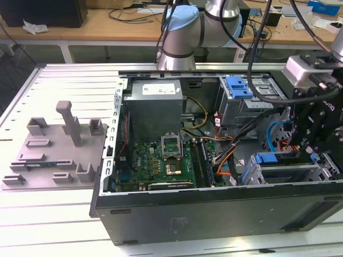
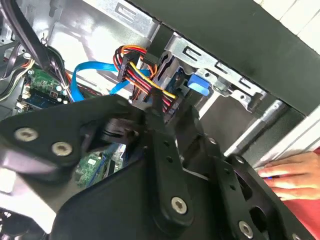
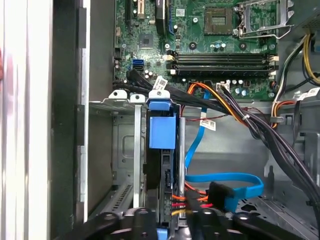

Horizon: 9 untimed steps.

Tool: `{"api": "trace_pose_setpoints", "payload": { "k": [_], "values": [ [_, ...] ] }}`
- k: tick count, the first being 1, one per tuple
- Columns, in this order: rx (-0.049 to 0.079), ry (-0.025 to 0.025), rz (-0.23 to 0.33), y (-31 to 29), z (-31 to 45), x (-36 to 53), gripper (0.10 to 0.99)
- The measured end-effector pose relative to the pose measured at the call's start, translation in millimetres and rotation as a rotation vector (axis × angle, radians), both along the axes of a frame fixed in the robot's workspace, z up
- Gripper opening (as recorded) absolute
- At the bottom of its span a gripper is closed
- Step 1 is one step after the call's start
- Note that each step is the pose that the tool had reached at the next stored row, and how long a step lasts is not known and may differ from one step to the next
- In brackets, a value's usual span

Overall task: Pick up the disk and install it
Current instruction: 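Insert the first disk wire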

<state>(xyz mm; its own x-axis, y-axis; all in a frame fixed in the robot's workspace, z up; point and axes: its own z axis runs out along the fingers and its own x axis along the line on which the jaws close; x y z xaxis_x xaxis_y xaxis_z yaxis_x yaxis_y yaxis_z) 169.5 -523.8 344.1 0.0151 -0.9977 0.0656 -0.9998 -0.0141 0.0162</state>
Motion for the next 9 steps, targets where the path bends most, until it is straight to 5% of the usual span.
{"api": "trace_pose_setpoints", "payload": {
  "k": [2,6,9],
  "values": [
    [-0.003,0.0000,0.000,0.9,8.8,0.0,0.482],
    [-0.017,0.0000,0.000,6.0,28.8,0.0,0.545],
    [-0.025,-0.0001,0.000,8.2,29.9,0.0,0.545]
  ]
}}
